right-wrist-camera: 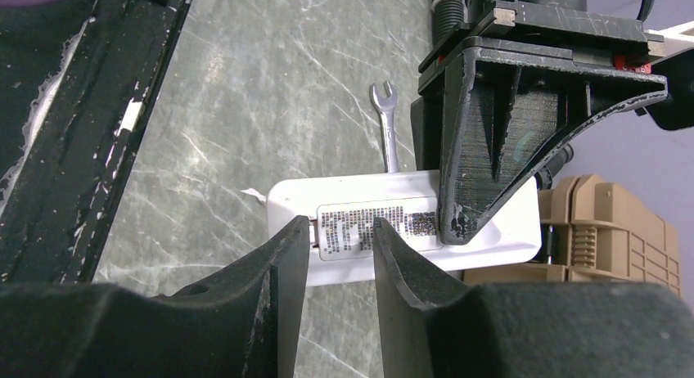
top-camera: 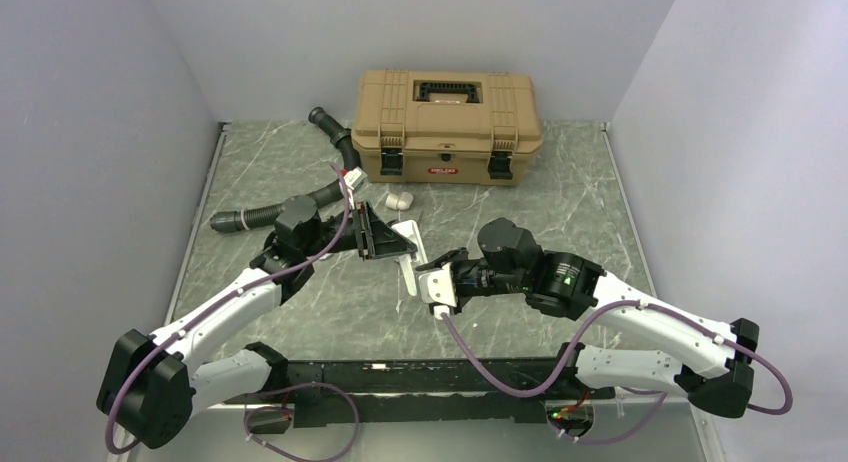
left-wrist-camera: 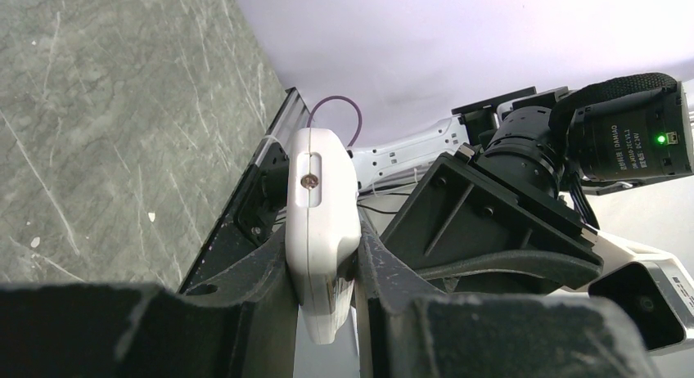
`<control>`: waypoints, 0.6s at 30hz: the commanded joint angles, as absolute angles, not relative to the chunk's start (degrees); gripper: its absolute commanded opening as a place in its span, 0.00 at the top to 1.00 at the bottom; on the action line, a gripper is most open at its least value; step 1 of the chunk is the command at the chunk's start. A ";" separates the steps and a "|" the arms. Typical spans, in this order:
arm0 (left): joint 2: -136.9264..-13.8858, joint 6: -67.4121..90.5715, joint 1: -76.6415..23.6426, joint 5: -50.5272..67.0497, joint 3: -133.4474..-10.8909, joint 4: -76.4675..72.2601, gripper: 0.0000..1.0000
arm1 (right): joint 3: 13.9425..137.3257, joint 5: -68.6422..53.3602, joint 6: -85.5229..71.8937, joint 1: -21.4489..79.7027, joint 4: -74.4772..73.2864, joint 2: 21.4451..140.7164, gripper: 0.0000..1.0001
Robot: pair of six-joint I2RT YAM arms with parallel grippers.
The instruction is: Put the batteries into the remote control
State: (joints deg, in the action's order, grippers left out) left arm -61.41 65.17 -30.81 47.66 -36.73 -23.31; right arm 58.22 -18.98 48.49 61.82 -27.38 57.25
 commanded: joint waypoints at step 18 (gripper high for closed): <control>-61.17 65.77 -32.99 51.97 -37.78 -24.60 1.00 | 59.77 -13.89 49.88 61.22 -22.45 55.29 0.63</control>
State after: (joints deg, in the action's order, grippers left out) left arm -61.73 65.65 -31.18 47.46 -36.71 -24.53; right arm 58.22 -18.02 48.45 61.93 -27.40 56.18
